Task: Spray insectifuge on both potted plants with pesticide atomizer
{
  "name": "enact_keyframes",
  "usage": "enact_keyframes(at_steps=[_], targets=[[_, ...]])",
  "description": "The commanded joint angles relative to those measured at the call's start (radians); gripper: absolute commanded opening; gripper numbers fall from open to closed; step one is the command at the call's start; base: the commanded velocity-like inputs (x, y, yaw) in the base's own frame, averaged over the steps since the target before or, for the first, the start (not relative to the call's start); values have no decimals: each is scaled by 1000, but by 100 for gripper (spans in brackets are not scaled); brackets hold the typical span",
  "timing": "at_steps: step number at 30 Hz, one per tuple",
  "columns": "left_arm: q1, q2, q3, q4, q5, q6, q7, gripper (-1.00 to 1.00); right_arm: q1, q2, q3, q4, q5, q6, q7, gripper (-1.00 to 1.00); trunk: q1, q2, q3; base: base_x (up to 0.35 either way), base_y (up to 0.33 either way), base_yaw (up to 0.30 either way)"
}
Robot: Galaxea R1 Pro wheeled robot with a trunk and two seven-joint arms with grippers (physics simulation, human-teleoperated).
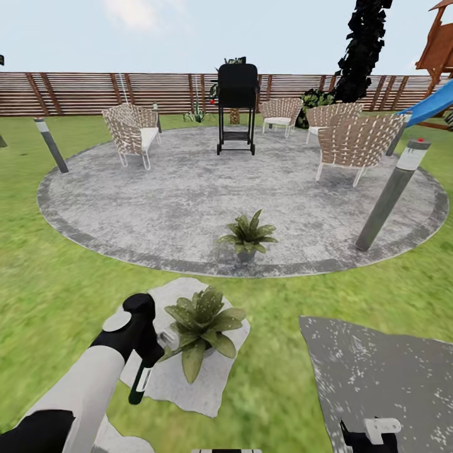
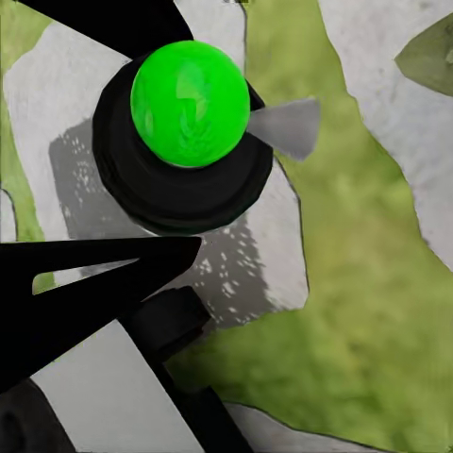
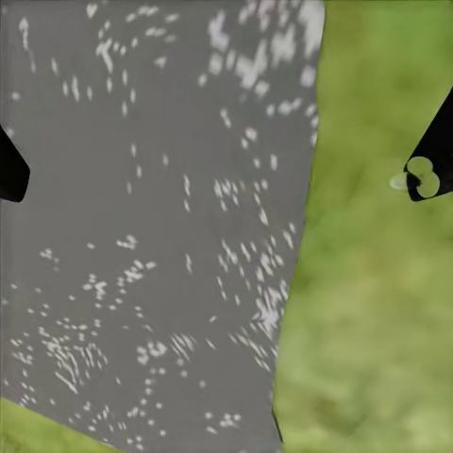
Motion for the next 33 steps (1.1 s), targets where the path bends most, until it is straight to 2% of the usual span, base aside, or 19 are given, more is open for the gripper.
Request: enact_keyframes(at_steps=[1, 4, 6, 11, 17, 19, 21, 23, 24, 25, 26, 27, 28, 29, 30, 32, 33], targets=[[24, 1, 1, -45, -7, 10, -8, -100, -1, 0, -9, 0, 1, -3, 8, 100, 0, 0, -1, 1, -1, 0], [67, 0, 1, -162, 0, 10, -7, -100, -1, 0, -9, -1, 1, -3, 8, 100, 0, 0, -1, -158, 0, 0], [77, -5, 1, -199, 1, 10, -8, -100, -1, -1, -9, -1, 1, -4, 8, 100, 0, 0, -1, -310, -3, 0], [81, -5, 2, -197, 19, 10, -6, -100, -1, 0, -9, 0, 1, -4, 8, 100, 0, 0, -1, -320, -96, 25], [83, -6, 2, -195, 23, 11, -2, -100, -1, 0, -9, 0, 1, -4, 8, 100, 0, 0, -1, -102, -194, 237], [85, -6, 3, -195, 36, 11, 0, -100, -1, 0, -9, 0, 1, -3, 8, 100, 0, 0, -1, -5, -42, 276], [101, -5, 8, -196, 67, 11, 16, -100, -1, 0, -9, 0, 1, -2, 8, 100, 0, 0, -1, -2, -14, 277], [124, -6, 34, -195, 105, 11, 71, -100, -1, 0, -8, 0, 1, -2, 8, 100, 0, 0, -1, -1, -4, 199], [140, -8, 49, -194, 140, 11, 123, -100, -1, 0, -8, 0, 1, -2, 8, 100, 0, 0, -1, 0, -2, 81], [165, -12, 60, -194, 210, 9, 209, -100, -1, 0, -9, 0, 1, -2, 8, 100, 0, 0, -1, 0, -1, 33], [191, -18, 63, -189, 296, 6, 316, -100, -1, 0, -9, 0, 1, -3, 8, 100, 0, 0, -1, 0, 0, 14], [202, -25, 64, -180, 338, 4, 379, -100, -1, 0, -9, 0, 1, -3, 8, 100, 0, 0, -1, 0, 0, 9], [213, -41, 64, -156, 392, 2, 480, -100, -1, 0, -9, 0, 1, -3, 8, 100, 0, 0, -1, 0, 0, 48], [218, -54, 64, -136, 423, 1, 548, -100, -1, 0, -9, 0, 1, -3, 8, 100, 0, 0, -1, 0, 0, 114], [223, -82, 63, -96, 485, -1, 684, -100, -1, 0, -9, 0, 1, -3, 8, 100, 0, 0, -1, 0, 0, 223], [225, -98, 61, -80, 539, -2, 746, -100, -1, 0, -9, 0, 1, -3, 8, 100, 0, 0, -1, 0, 0, 256], [226, -100, 61, -77, 550, -2, 754, -100, -1, 0, -9, 0, 1, -3, 8, 100, 0, 0, -1, 0, 0, 267]])
